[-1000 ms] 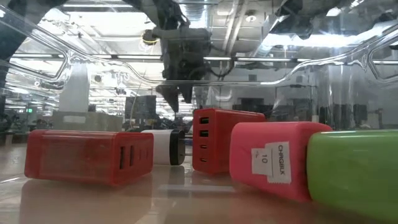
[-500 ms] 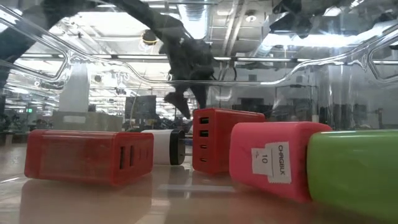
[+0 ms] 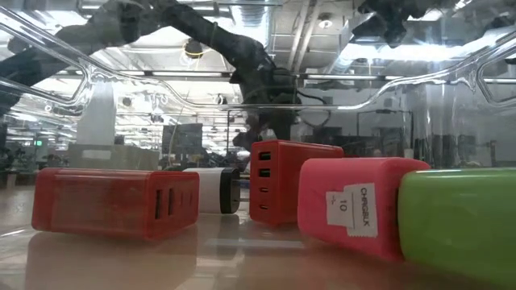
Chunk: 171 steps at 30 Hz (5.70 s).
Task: Pick & Place Office items
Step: Put the blue digital clock into the gray bin
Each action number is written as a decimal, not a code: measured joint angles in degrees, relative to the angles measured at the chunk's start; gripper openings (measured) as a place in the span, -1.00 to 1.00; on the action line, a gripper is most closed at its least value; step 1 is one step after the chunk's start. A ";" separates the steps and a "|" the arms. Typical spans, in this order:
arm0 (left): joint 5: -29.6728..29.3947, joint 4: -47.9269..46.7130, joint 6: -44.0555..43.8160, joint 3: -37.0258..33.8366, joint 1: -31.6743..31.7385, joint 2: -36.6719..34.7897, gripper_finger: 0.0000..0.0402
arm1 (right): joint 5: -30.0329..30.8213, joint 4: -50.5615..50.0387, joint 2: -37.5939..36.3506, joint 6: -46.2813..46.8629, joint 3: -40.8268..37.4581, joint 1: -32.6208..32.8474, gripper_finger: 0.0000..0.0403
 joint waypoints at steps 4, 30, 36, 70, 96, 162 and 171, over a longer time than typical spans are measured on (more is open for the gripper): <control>1.72 0.15 -1.66 0.71 0.20 0.20 0.67 | -0.05 0.32 -0.02 -0.63 0.01 1.17 0.06; 6.93 -6.68 -8.23 -1.38 0.41 1.82 0.67 | -0.03 -0.10 -0.02 -1.10 0.01 1.84 0.06; 8.09 -6.86 -8.23 -1.43 0.82 1.84 0.67 | -0.03 -0.10 -0.02 -1.51 0.01 1.84 0.06; -44.64 -5.71 44.96 -6.33 -10.86 -22.27 0.67 | -0.03 0.68 0.00 -1.93 -0.01 3.24 0.06; -44.59 -0.49 68.82 -15.90 -8.06 -8.03 0.64 | -0.08 -2.14 -0.02 -2.49 -0.01 -2.85 0.06; -17.92 9.67 60.01 -15.84 -2.76 -6.88 0.36 | -1.76 1.60 0.01 -5.78 -0.01 -5.55 0.06; -16.68 8.40 59.96 -15.87 -2.86 -6.86 -0.29 | -1.76 1.62 0.01 -5.72 -0.01 -5.55 0.06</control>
